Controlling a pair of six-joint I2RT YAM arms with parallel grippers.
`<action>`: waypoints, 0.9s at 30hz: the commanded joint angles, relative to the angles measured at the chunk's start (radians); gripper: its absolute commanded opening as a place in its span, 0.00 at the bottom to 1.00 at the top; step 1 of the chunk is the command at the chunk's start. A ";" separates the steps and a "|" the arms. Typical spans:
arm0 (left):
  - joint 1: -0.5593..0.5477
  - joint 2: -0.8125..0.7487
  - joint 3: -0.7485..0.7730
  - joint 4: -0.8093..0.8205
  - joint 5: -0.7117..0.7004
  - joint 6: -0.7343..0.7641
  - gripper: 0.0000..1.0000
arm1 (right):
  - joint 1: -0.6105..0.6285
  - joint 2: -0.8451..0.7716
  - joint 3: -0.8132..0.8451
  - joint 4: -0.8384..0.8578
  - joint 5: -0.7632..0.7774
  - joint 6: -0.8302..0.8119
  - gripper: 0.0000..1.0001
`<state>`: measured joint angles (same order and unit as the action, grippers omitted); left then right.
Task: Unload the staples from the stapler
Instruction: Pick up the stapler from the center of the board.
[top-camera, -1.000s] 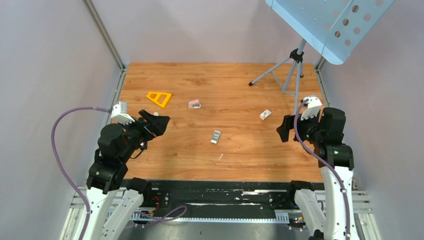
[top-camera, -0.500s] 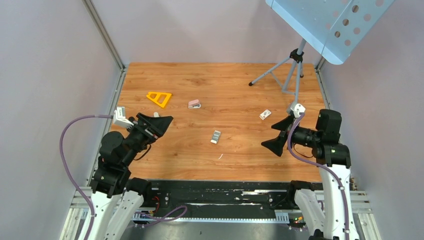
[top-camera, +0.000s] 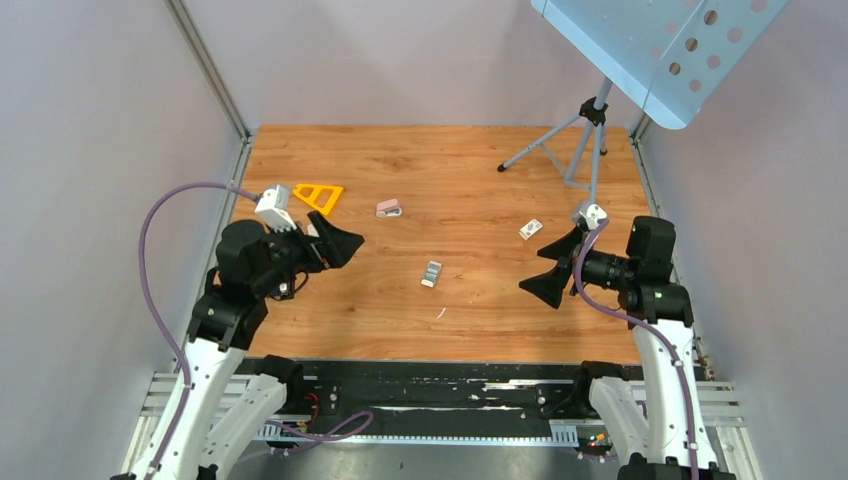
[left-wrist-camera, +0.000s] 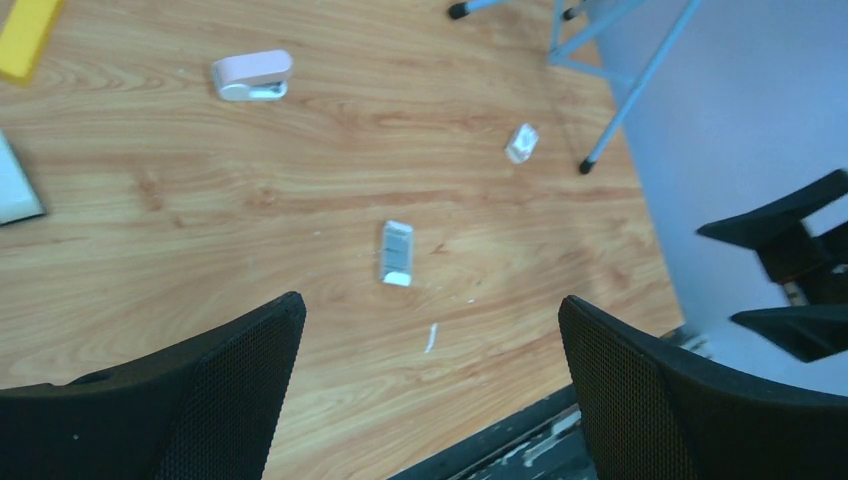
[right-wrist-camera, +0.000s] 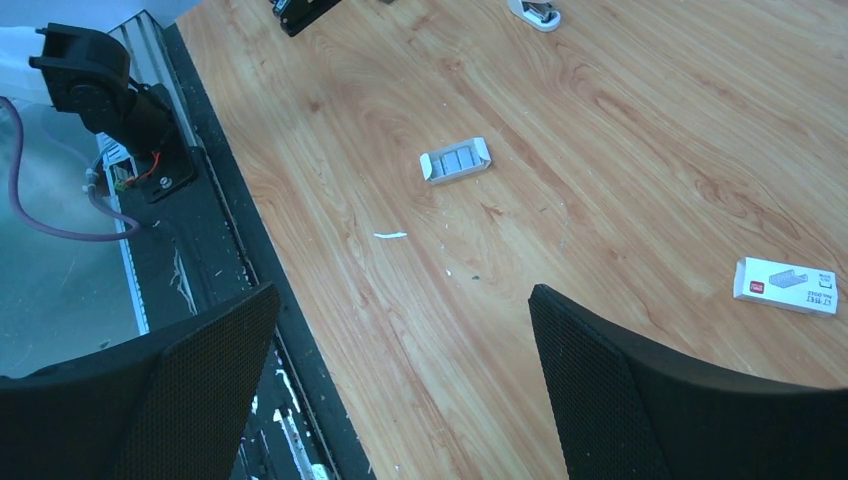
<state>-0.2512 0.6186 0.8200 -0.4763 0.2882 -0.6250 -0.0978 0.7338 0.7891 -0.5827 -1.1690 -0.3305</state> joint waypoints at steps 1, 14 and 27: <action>-0.067 0.090 0.121 -0.201 -0.122 0.215 1.00 | 0.010 0.011 -0.013 0.062 0.046 0.059 1.00; -0.330 0.200 0.209 -0.245 -0.647 0.286 1.00 | 0.010 0.045 -0.015 0.096 0.107 0.065 1.00; -0.301 0.041 -0.033 -0.123 -0.711 0.085 1.00 | 0.010 0.043 -0.074 0.144 0.106 0.009 1.00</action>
<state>-0.5732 0.5922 0.7994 -0.6048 -0.3923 -0.4641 -0.0978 0.7822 0.7467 -0.4778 -1.0534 -0.2916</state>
